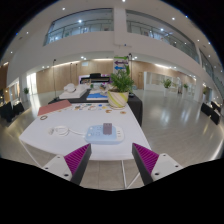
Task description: Unplug charger
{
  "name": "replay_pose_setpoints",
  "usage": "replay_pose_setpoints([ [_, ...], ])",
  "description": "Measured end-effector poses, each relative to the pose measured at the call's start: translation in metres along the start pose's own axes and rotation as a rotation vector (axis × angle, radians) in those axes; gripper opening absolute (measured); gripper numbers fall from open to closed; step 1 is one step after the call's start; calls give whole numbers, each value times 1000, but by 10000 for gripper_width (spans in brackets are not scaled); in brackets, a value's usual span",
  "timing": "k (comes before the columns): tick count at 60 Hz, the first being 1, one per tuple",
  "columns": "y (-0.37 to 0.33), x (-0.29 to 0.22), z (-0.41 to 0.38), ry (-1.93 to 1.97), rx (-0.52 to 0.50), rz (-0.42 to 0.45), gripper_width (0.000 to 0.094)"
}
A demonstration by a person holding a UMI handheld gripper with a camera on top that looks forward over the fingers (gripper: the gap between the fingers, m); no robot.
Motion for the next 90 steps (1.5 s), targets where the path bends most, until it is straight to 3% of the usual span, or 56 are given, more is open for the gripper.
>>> replay_pose_setpoints([
  [32, 153, 0, -9, 19, -4, 11, 854],
  [61, 231, -11, -30, 39, -56, 56, 855],
  [68, 238, -13, -23, 50, -24, 85, 287],
  [72, 238, -12, -23, 19, -20, 91, 181],
  [81, 236, -24, -25, 39, -24, 109, 163],
  [87, 219, -85, -34, 34, -48, 229, 163],
  [90, 209, -119, -43, 66, -81, 234, 163],
])
Point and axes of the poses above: the point between the fingertips, and its own axes, seen from behind it with the camera up: z to the right, x down, y forward, the way the camera looks, the point moved 3 cm from there along -y, backward, against the way the camera looks, and after that the axes turned 15 degrees about y, right-handed, at the moved point
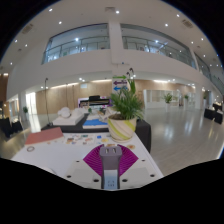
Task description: Unplug charger
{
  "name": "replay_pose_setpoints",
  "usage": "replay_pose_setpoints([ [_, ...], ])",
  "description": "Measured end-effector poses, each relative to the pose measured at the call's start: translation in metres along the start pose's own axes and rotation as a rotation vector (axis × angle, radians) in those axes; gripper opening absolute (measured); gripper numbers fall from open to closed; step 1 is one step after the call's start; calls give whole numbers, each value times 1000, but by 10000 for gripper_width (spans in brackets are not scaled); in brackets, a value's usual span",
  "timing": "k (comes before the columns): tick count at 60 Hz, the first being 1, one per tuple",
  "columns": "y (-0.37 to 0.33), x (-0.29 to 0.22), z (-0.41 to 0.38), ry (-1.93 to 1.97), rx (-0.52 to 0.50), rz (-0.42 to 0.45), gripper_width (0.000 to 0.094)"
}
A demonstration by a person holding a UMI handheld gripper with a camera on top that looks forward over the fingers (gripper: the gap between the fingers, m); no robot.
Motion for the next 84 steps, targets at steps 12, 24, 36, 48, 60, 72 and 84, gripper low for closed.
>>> replay_pose_setpoints([
  [12, -17, -62, 42, -13, 56, -39, 162],
  [24, -15, 12, 135, -67, 185, -284, 171],
  [36, 3, 82, 174, -76, 230, -459, 248],
  [48, 6, 86, 165, -60, 199, -499, 739],
  [60, -80, 7, 127, -67, 188, -479, 843],
  [72, -239, -45, 83, -40, 177, -534, 842],
  [84, -331, -53, 71, -27, 172, -553, 845],
])
Point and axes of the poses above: the point between the fingertips, and its own axes, seen from behind it with the camera up: z to the right, x down, y forward, the way the camera looks, the point moved 3 cm from there along -y, backward, against the way the camera looks, and after that the axes turned 15 degrees about y, right-handed, at the moved point
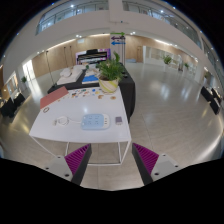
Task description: Unplug charger
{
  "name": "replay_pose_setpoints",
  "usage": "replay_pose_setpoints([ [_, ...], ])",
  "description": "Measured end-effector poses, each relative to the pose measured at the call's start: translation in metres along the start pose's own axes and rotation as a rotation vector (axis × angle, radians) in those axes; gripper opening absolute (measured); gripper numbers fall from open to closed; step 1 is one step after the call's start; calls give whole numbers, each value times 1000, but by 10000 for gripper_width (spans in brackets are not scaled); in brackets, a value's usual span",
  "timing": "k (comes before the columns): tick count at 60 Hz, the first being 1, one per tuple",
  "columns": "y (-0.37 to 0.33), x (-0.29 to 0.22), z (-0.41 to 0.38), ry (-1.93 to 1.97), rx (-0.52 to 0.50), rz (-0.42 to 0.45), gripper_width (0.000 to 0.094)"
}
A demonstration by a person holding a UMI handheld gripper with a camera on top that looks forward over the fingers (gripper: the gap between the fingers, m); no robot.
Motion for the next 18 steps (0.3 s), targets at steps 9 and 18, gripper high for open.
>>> replay_pose_setpoints([
  [9, -10, 4, 2, -7, 7, 18, 853],
  [18, -16, 7, -3, -40, -4, 33, 850],
])
Point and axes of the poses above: the point between the fingertips, and its own axes, seen from behind it with the camera up: z to the right, x down, y forward, the way the camera looks, the point moved 3 cm from there along -y, backward, against the way the camera looks, and after that the axes turned 15 degrees about y, right-handed, at the moved point
